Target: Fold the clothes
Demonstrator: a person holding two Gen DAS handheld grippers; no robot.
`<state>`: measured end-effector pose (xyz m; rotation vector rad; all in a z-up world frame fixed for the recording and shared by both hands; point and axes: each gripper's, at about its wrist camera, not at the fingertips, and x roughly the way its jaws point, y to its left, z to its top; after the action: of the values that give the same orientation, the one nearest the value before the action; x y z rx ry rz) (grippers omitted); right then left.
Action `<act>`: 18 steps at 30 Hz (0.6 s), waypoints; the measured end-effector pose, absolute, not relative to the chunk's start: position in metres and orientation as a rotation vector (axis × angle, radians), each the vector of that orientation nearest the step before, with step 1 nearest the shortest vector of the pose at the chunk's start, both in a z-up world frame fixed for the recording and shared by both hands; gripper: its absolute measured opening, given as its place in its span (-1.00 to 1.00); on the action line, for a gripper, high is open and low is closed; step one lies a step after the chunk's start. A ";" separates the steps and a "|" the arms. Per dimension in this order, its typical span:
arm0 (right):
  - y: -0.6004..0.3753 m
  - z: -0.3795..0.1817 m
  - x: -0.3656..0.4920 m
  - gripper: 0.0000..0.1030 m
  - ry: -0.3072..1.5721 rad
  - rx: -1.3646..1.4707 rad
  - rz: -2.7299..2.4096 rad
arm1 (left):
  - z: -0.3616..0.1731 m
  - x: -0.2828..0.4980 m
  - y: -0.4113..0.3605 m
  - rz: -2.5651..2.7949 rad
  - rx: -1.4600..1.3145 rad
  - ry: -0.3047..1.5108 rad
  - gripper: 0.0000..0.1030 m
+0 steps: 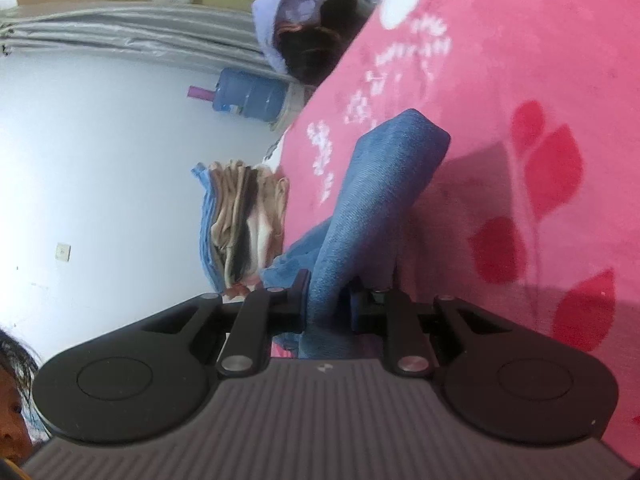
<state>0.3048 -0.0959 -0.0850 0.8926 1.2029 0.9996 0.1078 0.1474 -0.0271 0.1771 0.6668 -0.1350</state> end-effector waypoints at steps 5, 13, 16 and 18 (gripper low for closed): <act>-0.079 -0.066 0.302 -0.67 1.197 0.820 1.059 | -0.046 0.103 0.134 -0.152 0.205 0.684 0.33; -0.057 -0.035 0.296 -0.67 1.159 0.687 1.120 | -0.015 0.103 0.148 -0.217 0.181 0.676 0.31; -0.056 -0.031 0.293 -0.67 1.151 0.659 1.134 | -0.002 0.116 0.167 -0.222 0.073 0.658 0.31; -0.056 -0.031 0.291 -0.67 1.147 0.655 1.140 | -0.003 0.135 0.179 -0.230 -0.019 0.675 0.30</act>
<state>0.2909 -0.0561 -0.0314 0.6546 1.1465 1.1402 0.1353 0.1789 -0.0027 -0.0192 0.6752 -0.2299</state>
